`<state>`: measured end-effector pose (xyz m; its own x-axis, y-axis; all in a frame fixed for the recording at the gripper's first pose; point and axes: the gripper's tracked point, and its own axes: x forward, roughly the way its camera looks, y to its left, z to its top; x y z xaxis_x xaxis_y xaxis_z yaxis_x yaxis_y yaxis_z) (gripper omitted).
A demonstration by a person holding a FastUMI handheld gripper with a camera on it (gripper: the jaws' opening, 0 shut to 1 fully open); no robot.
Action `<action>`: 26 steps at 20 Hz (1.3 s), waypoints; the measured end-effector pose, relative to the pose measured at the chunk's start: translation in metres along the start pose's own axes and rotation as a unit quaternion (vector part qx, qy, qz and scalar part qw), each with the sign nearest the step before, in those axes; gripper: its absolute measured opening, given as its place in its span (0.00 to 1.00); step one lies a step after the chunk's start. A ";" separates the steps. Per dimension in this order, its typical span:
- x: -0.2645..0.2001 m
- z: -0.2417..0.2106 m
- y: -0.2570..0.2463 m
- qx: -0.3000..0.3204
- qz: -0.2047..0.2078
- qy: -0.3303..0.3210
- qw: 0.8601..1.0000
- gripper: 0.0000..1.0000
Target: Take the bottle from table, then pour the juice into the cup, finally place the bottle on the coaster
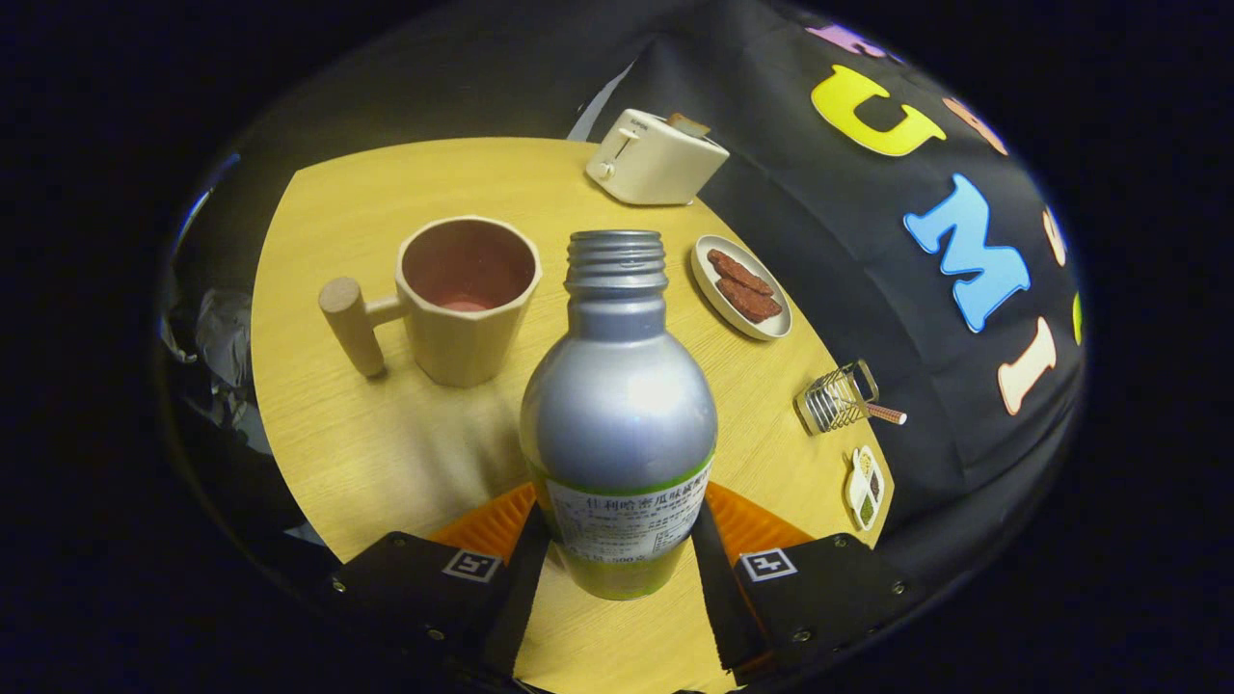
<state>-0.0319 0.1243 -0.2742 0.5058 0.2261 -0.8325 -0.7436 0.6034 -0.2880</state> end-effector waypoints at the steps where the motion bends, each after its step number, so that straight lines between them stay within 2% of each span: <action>1: 0.001 0.002 -0.001 0.015 0.005 -0.009 1.000 0.75; 9: 0.020 0.031 -0.029 0.124 0.012 -0.078 0.989 0.75; 16: 0.051 0.061 -0.058 0.228 0.018 -0.137 0.964 0.75; 22: 0.073 0.085 -0.073 0.251 -0.003 -0.205 0.946 0.75; 26: 0.093 0.082 -0.072 0.257 -0.015 -0.208 0.944 0.77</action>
<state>0.1046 0.1642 -0.2920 0.7305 0.4189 -0.5393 -0.4698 0.8814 0.0482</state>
